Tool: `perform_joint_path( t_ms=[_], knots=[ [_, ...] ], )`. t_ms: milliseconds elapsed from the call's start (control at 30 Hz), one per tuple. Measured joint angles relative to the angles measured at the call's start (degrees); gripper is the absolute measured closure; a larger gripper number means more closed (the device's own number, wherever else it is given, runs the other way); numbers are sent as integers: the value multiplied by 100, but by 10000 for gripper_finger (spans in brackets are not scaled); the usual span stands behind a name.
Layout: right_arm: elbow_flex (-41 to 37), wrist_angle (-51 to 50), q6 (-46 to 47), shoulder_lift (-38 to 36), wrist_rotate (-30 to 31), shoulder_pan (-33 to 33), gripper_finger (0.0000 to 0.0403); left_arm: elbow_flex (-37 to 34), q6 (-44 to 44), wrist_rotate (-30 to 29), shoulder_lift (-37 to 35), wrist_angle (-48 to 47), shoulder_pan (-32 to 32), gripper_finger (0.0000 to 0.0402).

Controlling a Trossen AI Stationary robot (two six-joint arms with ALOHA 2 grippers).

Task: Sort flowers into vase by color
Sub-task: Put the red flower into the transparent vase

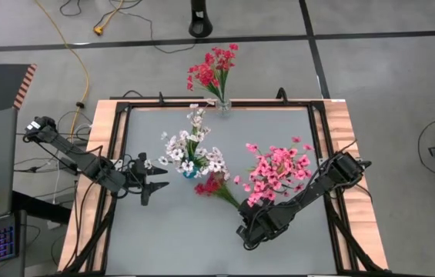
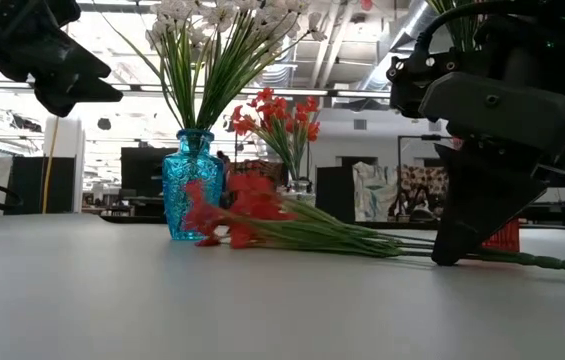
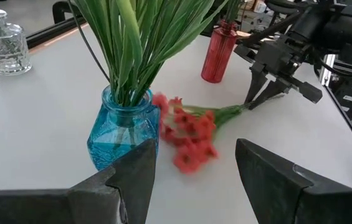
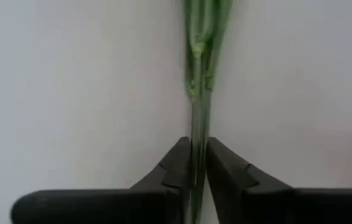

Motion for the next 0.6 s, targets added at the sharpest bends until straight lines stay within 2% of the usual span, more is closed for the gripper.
perform_joint_path(
  t_ms=[400, 600],
  knots=[
    [-26, 198, 4, -166, -329, 169, 371, 0, 1, -3, -1, 2, -1, 194],
    [-26, 294, 28, -529, -677, 375, 370, 0, 1, -8, 1, 4, 0, 194]
  ],
)
